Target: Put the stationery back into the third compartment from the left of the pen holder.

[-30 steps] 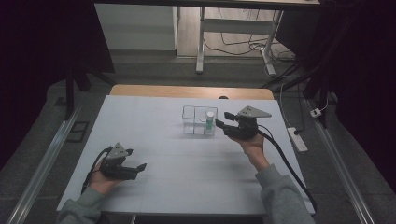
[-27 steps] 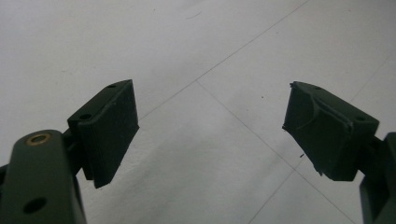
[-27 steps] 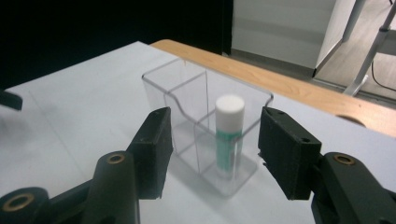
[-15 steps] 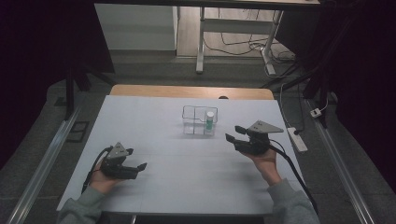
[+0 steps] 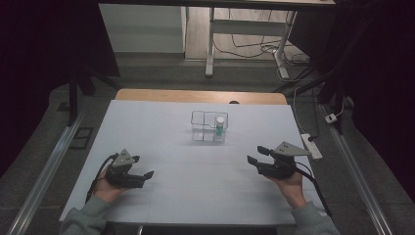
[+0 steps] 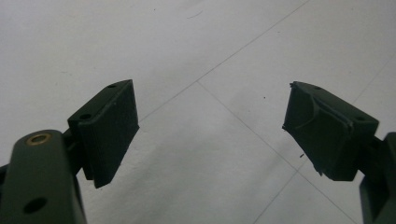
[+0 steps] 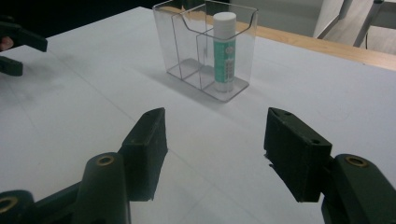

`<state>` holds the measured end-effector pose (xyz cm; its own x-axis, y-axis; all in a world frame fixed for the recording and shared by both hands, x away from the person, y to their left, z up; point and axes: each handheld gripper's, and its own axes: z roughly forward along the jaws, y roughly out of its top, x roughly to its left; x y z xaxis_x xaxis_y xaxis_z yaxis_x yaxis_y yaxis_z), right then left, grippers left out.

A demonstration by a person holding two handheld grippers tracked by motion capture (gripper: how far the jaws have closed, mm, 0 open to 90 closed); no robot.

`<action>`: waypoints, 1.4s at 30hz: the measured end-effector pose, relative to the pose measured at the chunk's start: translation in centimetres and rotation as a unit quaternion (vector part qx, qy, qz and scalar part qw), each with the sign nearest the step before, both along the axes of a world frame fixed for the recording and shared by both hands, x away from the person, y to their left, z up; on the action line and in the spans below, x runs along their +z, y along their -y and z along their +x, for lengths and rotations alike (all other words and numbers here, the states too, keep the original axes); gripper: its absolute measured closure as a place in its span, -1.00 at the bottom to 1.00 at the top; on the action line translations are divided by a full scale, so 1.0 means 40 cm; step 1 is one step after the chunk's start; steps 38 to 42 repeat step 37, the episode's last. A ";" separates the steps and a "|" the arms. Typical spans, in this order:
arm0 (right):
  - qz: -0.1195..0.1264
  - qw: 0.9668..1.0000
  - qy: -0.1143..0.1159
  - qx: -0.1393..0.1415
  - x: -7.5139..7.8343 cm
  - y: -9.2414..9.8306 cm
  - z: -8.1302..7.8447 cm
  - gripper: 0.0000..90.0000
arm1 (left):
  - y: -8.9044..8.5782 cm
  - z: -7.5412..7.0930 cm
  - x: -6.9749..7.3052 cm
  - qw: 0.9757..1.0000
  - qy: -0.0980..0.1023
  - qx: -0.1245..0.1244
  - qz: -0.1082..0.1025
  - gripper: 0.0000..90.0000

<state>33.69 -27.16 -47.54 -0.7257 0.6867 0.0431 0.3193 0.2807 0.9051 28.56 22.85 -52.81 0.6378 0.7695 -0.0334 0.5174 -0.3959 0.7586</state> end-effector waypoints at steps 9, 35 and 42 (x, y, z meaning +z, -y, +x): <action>-0.017 1.000 -0.002 -0.014 -0.034 0.063 -0.047 -0.18 | 0.001 0.001 0.000 1.000 0.000 -0.001 0.000 -0.61; -0.041 0.999 0.016 -0.009 -0.050 0.065 -0.051 -0.21 | 0.012 -0.008 0.007 1.000 0.004 -0.014 0.003 -0.61; -0.041 0.999 0.016 -0.009 -0.051 0.064 -0.051 -0.21 | 0.012 -0.008 0.007 1.000 0.004 -0.014 0.003 -0.61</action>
